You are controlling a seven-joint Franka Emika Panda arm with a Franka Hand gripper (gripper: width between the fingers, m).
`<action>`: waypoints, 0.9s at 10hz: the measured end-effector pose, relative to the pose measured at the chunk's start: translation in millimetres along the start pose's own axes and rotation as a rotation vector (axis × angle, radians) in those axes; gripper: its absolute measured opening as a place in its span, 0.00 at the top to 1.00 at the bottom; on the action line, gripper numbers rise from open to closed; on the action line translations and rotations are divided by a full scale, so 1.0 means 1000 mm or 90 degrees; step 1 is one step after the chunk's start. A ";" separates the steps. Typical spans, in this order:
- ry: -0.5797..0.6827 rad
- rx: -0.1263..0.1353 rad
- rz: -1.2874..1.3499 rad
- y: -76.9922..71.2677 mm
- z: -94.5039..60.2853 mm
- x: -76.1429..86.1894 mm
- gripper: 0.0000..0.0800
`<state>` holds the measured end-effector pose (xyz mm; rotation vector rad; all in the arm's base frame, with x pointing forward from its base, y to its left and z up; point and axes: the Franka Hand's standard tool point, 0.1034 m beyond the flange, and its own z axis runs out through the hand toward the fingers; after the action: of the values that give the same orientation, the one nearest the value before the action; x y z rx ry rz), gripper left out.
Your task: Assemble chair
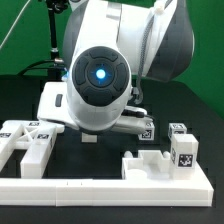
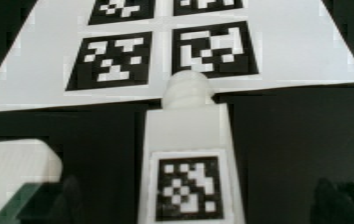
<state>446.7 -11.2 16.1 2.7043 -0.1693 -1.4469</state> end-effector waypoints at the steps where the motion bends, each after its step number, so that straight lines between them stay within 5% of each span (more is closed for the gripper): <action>1: 0.000 0.000 0.000 0.000 0.000 0.000 0.19; 3: 0.000 0.001 0.001 0.001 0.000 0.000 0.22; 5: 0.000 0.001 0.001 0.001 0.000 0.000 0.65; 9: -0.001 0.002 0.001 0.002 0.000 0.000 0.65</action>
Offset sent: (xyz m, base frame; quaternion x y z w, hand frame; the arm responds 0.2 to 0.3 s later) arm 0.0000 0.0000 0.0000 0.0000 0.0000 0.0000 1.0000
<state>446.8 -12.8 16.7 2.7051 -0.1741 -1.4487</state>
